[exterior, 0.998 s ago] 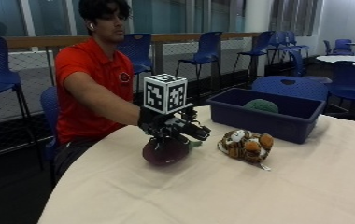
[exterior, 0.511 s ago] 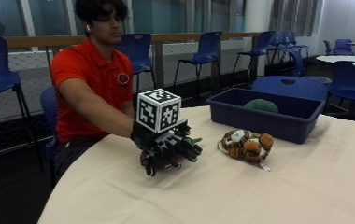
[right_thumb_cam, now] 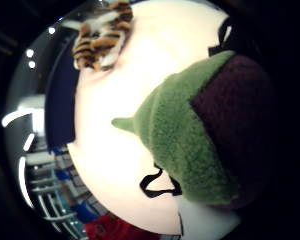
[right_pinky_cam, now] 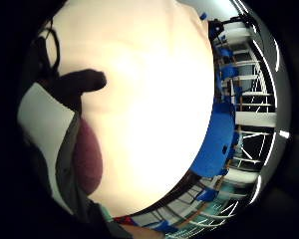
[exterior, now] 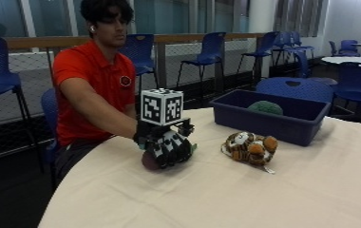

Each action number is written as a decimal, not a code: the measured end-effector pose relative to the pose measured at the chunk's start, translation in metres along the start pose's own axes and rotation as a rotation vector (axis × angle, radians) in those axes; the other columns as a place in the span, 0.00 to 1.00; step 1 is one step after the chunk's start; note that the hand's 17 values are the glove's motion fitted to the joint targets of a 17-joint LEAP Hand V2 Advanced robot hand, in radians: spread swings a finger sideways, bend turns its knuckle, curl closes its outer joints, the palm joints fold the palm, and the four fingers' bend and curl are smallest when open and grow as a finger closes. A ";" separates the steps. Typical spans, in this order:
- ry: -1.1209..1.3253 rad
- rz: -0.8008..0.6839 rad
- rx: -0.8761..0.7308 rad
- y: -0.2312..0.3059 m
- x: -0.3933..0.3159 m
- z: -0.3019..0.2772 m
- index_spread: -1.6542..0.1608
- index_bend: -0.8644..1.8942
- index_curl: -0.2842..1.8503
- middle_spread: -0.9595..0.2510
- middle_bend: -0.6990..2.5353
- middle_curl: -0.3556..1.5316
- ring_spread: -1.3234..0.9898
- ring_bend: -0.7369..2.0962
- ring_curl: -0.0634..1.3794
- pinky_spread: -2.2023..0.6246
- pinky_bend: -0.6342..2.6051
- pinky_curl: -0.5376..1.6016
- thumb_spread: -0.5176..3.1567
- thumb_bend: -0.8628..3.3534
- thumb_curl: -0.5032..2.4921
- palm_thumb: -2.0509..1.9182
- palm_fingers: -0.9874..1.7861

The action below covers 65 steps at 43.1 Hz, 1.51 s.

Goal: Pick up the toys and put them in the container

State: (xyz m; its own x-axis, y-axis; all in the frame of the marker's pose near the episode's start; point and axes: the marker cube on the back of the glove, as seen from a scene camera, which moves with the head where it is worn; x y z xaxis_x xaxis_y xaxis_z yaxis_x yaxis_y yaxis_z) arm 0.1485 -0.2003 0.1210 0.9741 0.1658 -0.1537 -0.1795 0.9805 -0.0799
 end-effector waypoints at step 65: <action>-0.106 -0.300 0.171 -0.117 -0.315 -0.204 0.72 0.35 0.35 0.64 0.32 0.42 0.51 0.46 0.23 0.77 0.55 0.45 0.38 0.17 0.29 0.47 0.27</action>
State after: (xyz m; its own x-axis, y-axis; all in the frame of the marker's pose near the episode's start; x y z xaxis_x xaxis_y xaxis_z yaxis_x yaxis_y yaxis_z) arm -0.1656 -0.3886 -0.0219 0.9904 -0.1306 -0.0453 0.1333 0.9892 0.0616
